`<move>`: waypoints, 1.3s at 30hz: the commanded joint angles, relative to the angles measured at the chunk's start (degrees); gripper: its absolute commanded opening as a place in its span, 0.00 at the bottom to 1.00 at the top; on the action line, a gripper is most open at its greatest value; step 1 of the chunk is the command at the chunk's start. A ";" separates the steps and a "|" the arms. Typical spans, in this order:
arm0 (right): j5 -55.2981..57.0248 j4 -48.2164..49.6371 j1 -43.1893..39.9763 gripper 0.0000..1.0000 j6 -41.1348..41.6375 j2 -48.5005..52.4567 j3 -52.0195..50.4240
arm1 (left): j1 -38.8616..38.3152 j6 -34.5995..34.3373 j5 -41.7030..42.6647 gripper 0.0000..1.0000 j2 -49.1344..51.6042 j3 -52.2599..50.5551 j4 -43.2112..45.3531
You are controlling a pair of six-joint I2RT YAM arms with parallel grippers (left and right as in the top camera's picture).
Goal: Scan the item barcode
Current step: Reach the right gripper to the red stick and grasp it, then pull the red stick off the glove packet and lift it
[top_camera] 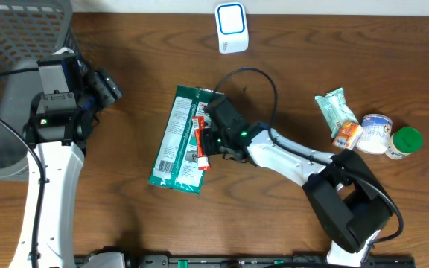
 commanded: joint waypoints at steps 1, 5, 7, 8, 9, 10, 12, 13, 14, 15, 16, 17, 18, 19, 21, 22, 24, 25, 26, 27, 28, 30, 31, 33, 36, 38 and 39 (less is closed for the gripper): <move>-4.13 2.91 -1.73 0.11 -2.78 -0.76 -3.26 | 0.24 0.09 -0.52 0.84 0.15 0.63 -0.07; -7.13 8.87 -2.58 0.21 -4.24 -0.76 -5.68 | 0.24 0.07 -0.52 0.84 0.15 0.63 -0.07; -11.89 12.33 -2.58 0.25 -6.88 -0.76 -6.43 | 0.24 0.09 -0.52 0.84 0.15 0.63 -0.07; -12.96 12.83 -2.58 0.27 -7.15 -0.76 -6.43 | 0.24 0.09 -0.52 0.84 0.15 0.63 -0.07; -13.14 13.00 -2.56 0.27 -7.15 -0.76 -6.43 | 0.24 0.09 -0.52 0.84 0.15 0.63 -0.07; -13.14 12.94 -2.56 0.27 -7.15 -0.76 -6.43 | 0.24 0.09 -0.52 0.84 0.15 0.63 -0.07; -13.11 12.92 -2.56 0.27 -7.17 -0.76 -6.47 | 0.24 0.09 -0.52 0.84 0.15 0.63 -0.07; -13.11 12.92 -2.56 0.27 -7.17 -0.76 -6.49 | 0.24 0.09 -0.52 0.84 0.15 0.63 -0.07; -13.07 12.94 -2.56 0.27 -7.30 -0.76 -6.62 | 0.24 0.09 -0.52 0.84 0.15 0.63 -0.07; -13.05 12.98 -2.56 0.27 -7.85 -0.76 -6.75 | 0.24 0.09 -0.52 0.84 0.15 0.63 -0.07; -12.85 12.96 -2.51 0.27 -8.70 -0.70 -6.93 | 0.24 0.09 -0.52 0.84 0.15 0.66 -0.07; -12.70 13.00 -2.40 0.27 -9.09 -0.52 -7.06 | 0.24 0.09 -0.52 0.84 0.15 0.63 -0.07; -12.66 13.05 -2.25 0.29 -9.11 -0.22 -7.06 | 0.24 0.09 -0.52 0.84 0.15 0.63 -0.07; -12.66 13.20 -2.23 0.29 -9.11 0.07 -7.06 | 0.24 0.09 -0.52 0.84 0.15 0.63 -0.07; -12.70 13.86 -2.23 0.31 -9.07 1.11 -7.06 | 0.24 0.09 -0.52 0.84 0.15 0.63 -0.07; -12.70 14.29 -2.21 0.33 -9.05 1.97 -7.06 | 0.24 0.09 -0.52 0.84 0.15 0.63 -0.07; -13.42 15.41 -2.23 0.36 -8.79 3.67 -7.06 | 0.24 0.09 -0.52 0.84 0.15 0.63 -0.07; -14.45 16.02 -2.16 0.36 -8.81 4.42 -7.06 | 0.24 0.09 -0.52 0.84 0.15 0.63 -0.07; -17.14 17.27 -2.05 0.36 -8.83 5.66 -7.06 | 0.24 0.09 -0.52 0.84 0.15 0.63 -0.07; -17.79 17.35 -2.05 0.36 -8.83 5.84 -7.06 | 0.24 0.09 -0.52 0.84 0.15 0.63 -0.07; -17.86 17.09 -2.03 0.32 -8.87 6.01 -7.06 | 0.24 0.09 -0.52 0.84 0.15 0.63 -0.07; -17.86 16.92 -2.03 0.24 -8.85 6.01 -7.06 | 0.24 0.09 -0.52 0.84 0.15 0.63 -0.07; -17.86 16.74 -2.05 0.06 -8.87 6.01 -7.06 | 0.24 0.09 -0.52 0.84 0.15 0.63 -0.07; -17.88 16.15 -2.10 0.01 -8.85 6.01 -7.06 | 0.24 0.09 -0.52 0.84 0.15 0.63 -0.07; -17.79 14.75 -2.14 0.01 -8.87 6.01 -7.06 | 0.24 0.09 -0.52 0.84 0.15 0.63 -0.07; -18.82 12.87 -2.40 0.01 -12.04 5.92 -7.04 | 0.24 0.09 -0.52 0.84 0.15 0.63 -0.07; -21.27 12.68 -2.71 0.01 -14.86 5.57 -7.04 | 0.24 0.09 -0.52 0.84 0.15 0.63 -0.07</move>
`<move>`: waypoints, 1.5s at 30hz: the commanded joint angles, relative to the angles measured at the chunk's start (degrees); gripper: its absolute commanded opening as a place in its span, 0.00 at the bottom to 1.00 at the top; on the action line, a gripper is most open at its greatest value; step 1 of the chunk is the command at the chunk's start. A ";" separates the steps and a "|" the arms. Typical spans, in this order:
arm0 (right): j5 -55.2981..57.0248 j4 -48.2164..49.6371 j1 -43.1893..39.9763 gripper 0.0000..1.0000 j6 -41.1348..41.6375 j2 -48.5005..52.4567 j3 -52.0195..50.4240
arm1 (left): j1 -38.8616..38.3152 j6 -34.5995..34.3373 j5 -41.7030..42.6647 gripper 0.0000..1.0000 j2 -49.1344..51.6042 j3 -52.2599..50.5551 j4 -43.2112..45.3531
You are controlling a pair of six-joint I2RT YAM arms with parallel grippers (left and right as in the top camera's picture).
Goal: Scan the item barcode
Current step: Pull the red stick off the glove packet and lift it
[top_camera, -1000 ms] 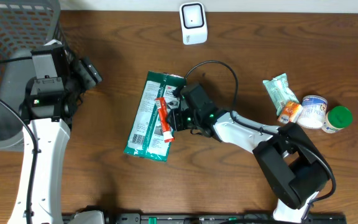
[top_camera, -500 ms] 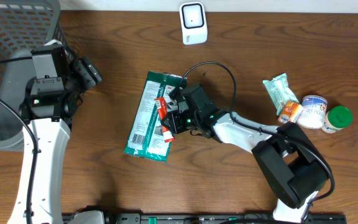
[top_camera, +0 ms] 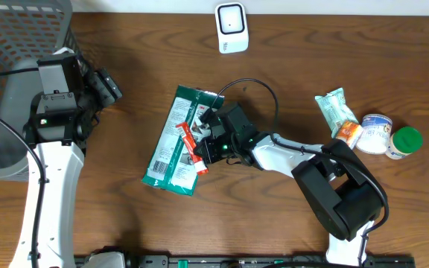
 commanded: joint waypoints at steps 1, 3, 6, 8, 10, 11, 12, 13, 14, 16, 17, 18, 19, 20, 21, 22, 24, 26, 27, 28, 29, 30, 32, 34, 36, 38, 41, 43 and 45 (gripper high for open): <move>-6.10 -2.29 -0.96 0.01 -7.85 0.44 -0.63 | 0.24 0.09 -0.55 0.84 0.15 0.63 -0.04; -10.54 -2.34 -2.29 0.01 -9.25 -1.90 -0.59 | 0.24 0.07 -0.55 0.84 0.15 0.63 -0.04; -13.64 -4.74 -4.83 0.01 -9.79 -7.56 -0.59 | 0.24 0.09 -0.55 0.84 0.15 0.63 -0.04; -16.15 -9.46 -6.58 0.01 -14.19 -12.81 -0.59 | 0.24 0.09 -0.55 0.84 0.15 0.63 -0.04; -16.09 -15.32 -7.48 0.01 -18.58 -17.97 -0.59 | 0.24 0.09 -0.55 0.84 0.15 0.63 -0.04; -16.09 -18.69 -7.76 0.01 -21.88 -21.14 -0.59 | 0.24 0.09 -0.55 0.84 0.15 0.63 -0.04; -16.09 -22.73 -7.96 0.01 -25.99 -25.03 -0.59 | 0.24 0.09 -0.55 0.84 0.15 0.63 -0.04; -16.11 -25.42 -8.07 0.01 -28.57 -27.91 -0.59 | 0.24 0.09 -0.55 0.84 0.15 0.63 -0.04; -16.09 -28.39 -8.20 0.01 -30.91 -31.15 -0.59 | 0.24 0.09 -0.55 0.84 0.15 0.63 -0.04; -16.06 -33.14 -8.81 0.01 -33.99 -36.76 -0.59 | 0.24 0.09 -0.55 0.84 0.15 0.63 -0.04; -16.09 -35.74 -9.66 0.01 -34.73 -40.26 -0.59 | 0.24 0.07 -0.55 0.84 0.15 0.63 -0.04; -16.09 -37.00 -10.32 0.01 -34.73 -42.10 -0.59 | 0.24 0.09 -0.55 0.84 0.15 0.63 -0.04; -16.13 -38.23 -11.15 0.01 -34.71 -43.89 -0.59 | 0.24 0.09 -0.55 0.84 0.15 0.63 -0.04; -16.57 -39.80 -12.37 0.01 -34.71 -46.18 -0.59 | 0.24 0.09 -0.55 0.84 0.15 0.63 -0.04; -18.03 -41.59 -13.84 0.01 -34.73 -48.37 -0.59 | 0.24 0.09 -0.55 0.84 0.15 0.63 -0.04; -19.54 -42.51 -14.84 0.01 -34.75 -49.55 -0.59 | 0.24 0.09 -0.55 0.84 0.15 0.63 -0.04; -23.89 -44.09 -16.76 0.01 -34.80 -51.12 -0.59 | 0.24 0.07 -0.55 0.84 0.15 0.63 -0.04; -29.42 -46.07 -17.94 0.01 -36.72 -51.34 -0.59 | 0.24 0.09 -0.55 0.84 0.15 0.63 -0.04; -30.93 -46.80 -18.03 0.01 -37.29 -51.23 -0.59 | 0.24 0.09 -0.55 0.84 0.15 0.63 -0.04; -31.61 -47.21 -18.01 0.01 -37.38 -51.21 -0.59 | 0.24 0.07 -0.55 0.84 0.15 0.63 -0.04; -32.35 -47.91 -18.03 0.01 -37.86 -51.23 -0.59 | 0.24 0.09 -0.55 0.84 0.15 0.63 -0.04; -32.35 -48.11 -18.03 0.01 -37.99 -51.23 -0.59 | 0.24 0.07 -0.55 0.84 0.15 0.63 -0.04; -32.33 -48.04 -18.03 0.01 -38.18 -51.23 -0.59 | 0.24 0.07 -0.55 0.84 0.15 0.63 -0.04; -31.61 -47.80 -18.43 0.01 -38.16 -51.23 -0.59 | 0.24 0.09 -0.55 0.84 0.15 0.63 -0.07; -25.24 -47.36 -18.88 0.01 -35.80 -51.23 -0.50 | 0.24 0.09 -0.55 0.84 0.15 0.63 -0.04; -13.03 -47.45 -19.06 0.01 -30.12 -50.93 0.83 | 0.24 0.09 -0.55 0.84 0.15 0.63 -0.04; 0.87 -49.90 -19.06 0.01 -25.73 -49.64 6.25 | 0.24 0.09 -0.55 0.84 0.15 0.63 -0.04; 8.39 -53.29 -19.04 0.01 -25.46 -47.91 12.09 | 0.24 0.09 -0.55 0.84 0.15 0.63 -0.04; 17.14 -58.64 -19.04 0.01 -25.46 -44.37 20.74 | 0.24 0.09 -0.55 0.84 0.15 0.63 -0.04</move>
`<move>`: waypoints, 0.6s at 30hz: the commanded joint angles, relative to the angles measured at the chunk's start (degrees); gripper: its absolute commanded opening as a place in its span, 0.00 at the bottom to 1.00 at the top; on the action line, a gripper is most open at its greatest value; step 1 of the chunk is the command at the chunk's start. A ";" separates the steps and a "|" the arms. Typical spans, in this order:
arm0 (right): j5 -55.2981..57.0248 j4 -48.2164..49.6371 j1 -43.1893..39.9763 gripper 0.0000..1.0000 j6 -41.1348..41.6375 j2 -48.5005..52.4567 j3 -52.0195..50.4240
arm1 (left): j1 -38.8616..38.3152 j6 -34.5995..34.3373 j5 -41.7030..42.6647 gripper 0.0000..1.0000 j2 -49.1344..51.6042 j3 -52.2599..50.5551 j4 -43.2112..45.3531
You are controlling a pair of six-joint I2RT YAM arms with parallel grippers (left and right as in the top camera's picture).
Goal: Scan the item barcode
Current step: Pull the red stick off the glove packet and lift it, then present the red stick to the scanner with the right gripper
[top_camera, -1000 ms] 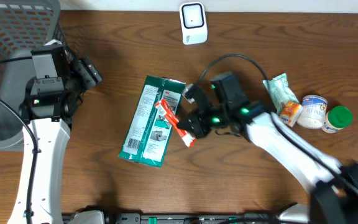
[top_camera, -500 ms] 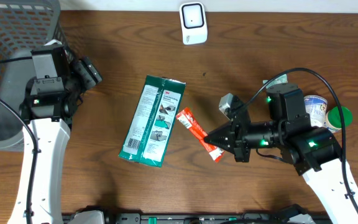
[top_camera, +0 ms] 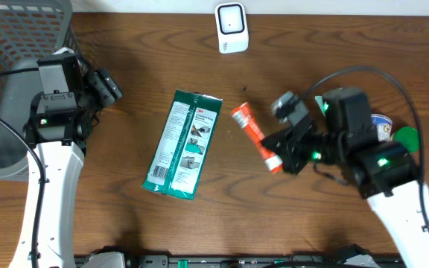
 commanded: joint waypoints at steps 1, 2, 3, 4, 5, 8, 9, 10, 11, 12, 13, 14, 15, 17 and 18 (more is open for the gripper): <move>21.77 -7.54 -1.40 0.01 2.60 6.10 16.31 | 0.24 0.07 -0.55 0.84 0.15 0.63 -0.02; 24.02 -9.92 -1.40 0.01 2.60 8.57 20.74 | 0.24 0.09 -0.55 0.84 0.15 0.63 -0.02; 26.34 -13.05 -1.40 0.01 2.58 11.85 26.29 | 0.24 0.07 -0.55 0.84 0.15 0.63 -0.02; 28.24 -16.92 -1.38 0.01 2.56 16.65 34.16 | 0.24 0.09 -0.55 0.84 0.15 0.63 -0.02; 29.18 -19.02 -1.36 0.01 2.56 19.23 38.23 | 0.24 0.09 -0.55 0.84 0.15 0.63 -0.02; 35.08 -29.55 -1.20 0.01 2.58 32.06 58.95 | 0.24 0.09 -0.55 0.84 0.15 0.63 -0.02; 36.81 -31.98 -1.14 0.01 2.60 35.19 64.04 | 0.24 0.09 -0.55 0.84 0.15 0.63 -0.02; 38.36 -34.05 -1.05 0.01 2.58 38.12 68.85 | 0.24 0.09 -0.55 0.84 0.15 0.63 -0.02; 40.89 -37.42 -0.55 0.01 2.60 43.87 77.96 | 0.24 0.09 -0.55 0.84 0.15 0.63 -0.02; 41.77 -38.34 -0.28 0.01 2.62 46.01 81.22 | 0.24 0.09 -0.55 0.84 0.15 0.63 -0.02; 43.54 -39.39 0.37 0.01 3.23 49.29 85.64 | 0.24 0.09 -0.55 0.84 0.15 0.63 -0.02; 44.70 -39.58 0.74 0.01 3.65 50.82 87.34 | 0.24 0.07 -0.55 0.84 0.15 0.63 -0.02; 47.15 -39.26 1.46 0.01 4.39 52.92 89.07 | 0.24 0.09 -0.55 0.84 0.15 0.63 -0.02; 54.18 -36.15 3.52 0.01 5.09 56.50 89.37 | 0.24 0.09 -0.55 0.84 0.15 0.63 -0.02; 57.07 -34.53 4.57 0.01 5.22 57.92 89.37 | 0.24 0.09 -0.55 0.84 0.15 0.63 -0.02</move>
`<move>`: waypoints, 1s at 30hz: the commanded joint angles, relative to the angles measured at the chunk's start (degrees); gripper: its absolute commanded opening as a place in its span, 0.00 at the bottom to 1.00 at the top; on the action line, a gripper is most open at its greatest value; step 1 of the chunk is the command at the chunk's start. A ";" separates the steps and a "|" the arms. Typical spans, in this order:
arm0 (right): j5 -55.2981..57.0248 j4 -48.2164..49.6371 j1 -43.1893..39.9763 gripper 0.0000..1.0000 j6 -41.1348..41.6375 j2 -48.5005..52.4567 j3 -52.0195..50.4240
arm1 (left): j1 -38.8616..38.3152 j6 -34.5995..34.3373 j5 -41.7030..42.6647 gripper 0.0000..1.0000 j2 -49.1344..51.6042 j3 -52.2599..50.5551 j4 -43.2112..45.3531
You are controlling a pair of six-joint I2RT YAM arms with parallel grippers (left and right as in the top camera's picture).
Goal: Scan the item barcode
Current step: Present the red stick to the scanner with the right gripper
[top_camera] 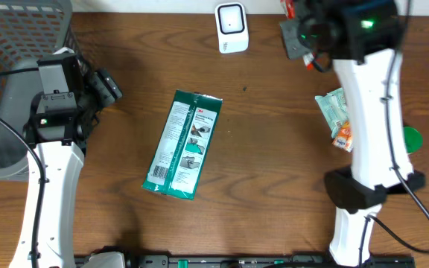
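The white barcode scanner [231, 27] stands at the table's far edge. My right arm is raised high, and its gripper [292, 12] sits at the top of the overhead view, just right of the scanner. A sliver of the orange-red tube [287, 6] shows at the gripper, which looks shut on it; most of the tube is hidden. The barcode cannot be seen. My left gripper [107, 85] hovers at the left by the basket, holding nothing that I can see; its jaws are too small to read.
A green 3M packet [181, 145] lies mid-table. At the right are a green snack pouch [332, 106], an orange packet [344, 136] and a green lid [410, 138], partly behind my right arm. A grey mesh basket [13, 45] fills the far left corner.
My right gripper, with the orange tube, was low over the table right of centre. It is now high at the far edge beside the scanner, with the tube nearly hidden.
My right gripper was at the orange tube lying on the green packet, then had it lifted at an angle, with the packet turned slightly. Later the tube was held clear, right of the packet. Now it is up by the scanner. The left arm stayed still.
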 commanded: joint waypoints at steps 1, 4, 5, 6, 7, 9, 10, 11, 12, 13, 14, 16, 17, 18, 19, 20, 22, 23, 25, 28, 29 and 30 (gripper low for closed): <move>13.81 3.87 3.82 0.01 1.95 5.11 1.73 | 0.24 0.07 -0.55 0.84 0.09 0.63 0.02; 22.08 11.13 7.72 0.01 1.07 9.84 1.70 | 0.24 0.09 -0.55 0.84 0.09 0.63 0.02; 23.43 12.68 8.41 0.01 0.35 10.73 1.70 | 0.24 0.09 -0.55 0.84 0.09 0.63 0.02; 27.04 16.09 9.86 0.01 -1.42 12.76 1.70 | 0.24 0.07 -0.55 0.84 0.09 0.63 0.02; 29.94 18.01 10.75 0.01 -2.40 14.08 1.70 | 0.24 0.09 -0.55 0.84 0.09 0.63 0.02; 37.42 23.71 13.00 0.01 -7.85 17.70 1.70 | 0.24 0.09 -0.55 0.84 0.09 0.63 0.02; 40.28 26.36 13.86 0.01 -10.40 19.30 1.70 | 0.24 0.09 -0.55 0.84 0.09 0.63 0.02; 42.07 28.13 14.43 0.01 -12.07 20.46 1.70 | 0.24 0.09 -0.55 0.84 0.09 0.63 0.02; 44.54 30.95 15.17 0.01 -14.56 22.18 1.70 | 0.24 0.09 -0.55 0.84 0.09 0.63 0.02; 46.88 33.51 15.78 0.01 -16.85 23.89 1.70 | 0.24 0.07 -0.55 0.84 0.09 0.63 0.02; 51.58 38.51 16.44 0.01 -21.11 26.91 1.70 | 0.24 0.09 -0.55 0.84 0.09 0.63 0.02; 57.29 46.10 16.76 0.01 -28.96 31.12 1.70 | 0.24 0.09 -0.55 0.84 0.09 0.63 0.02; 59.23 49.20 16.74 0.01 -31.71 33.00 1.68 | 0.24 0.07 -0.55 0.84 0.09 0.63 0.02; 61.42 52.76 16.59 0.01 -33.88 34.93 1.68 | 0.24 0.07 -0.55 0.84 0.09 0.63 0.02; 62.53 55.15 16.37 0.01 -35.36 36.24 1.68 | 0.24 0.09 -0.55 0.84 0.09 0.63 0.02; 63.49 58.80 15.91 0.01 -37.83 38.62 1.68 | 0.24 0.09 -0.55 0.84 0.09 0.63 0.02; 63.80 61.61 15.28 0.01 -39.45 41.44 1.68 | 0.24 0.09 -0.55 0.84 0.09 0.63 0.02; 63.78 62.20 14.99 0.01 -39.50 42.80 1.68 | 0.24 0.09 -0.55 0.84 0.09 0.63 0.02; 63.19 62.20 14.69 0.01 -39.47 45.00 1.68 | 0.24 0.09 -0.55 0.84 0.09 0.63 0.02; 61.72 63.43 14.23 0.01 -39.43 47.39 1.68 | 0.24 0.09 -0.55 0.84 0.09 0.63 0.02; 60.39 63.41 14.08 0.01 -39.23 48.13 1.64 | 0.24 0.09 -0.55 0.84 0.09 0.63 0.02; 59.34 63.39 14.03 0.01 -38.42 48.13 1.07 | 0.24 0.07 -0.55 0.84 0.09 0.63 0.02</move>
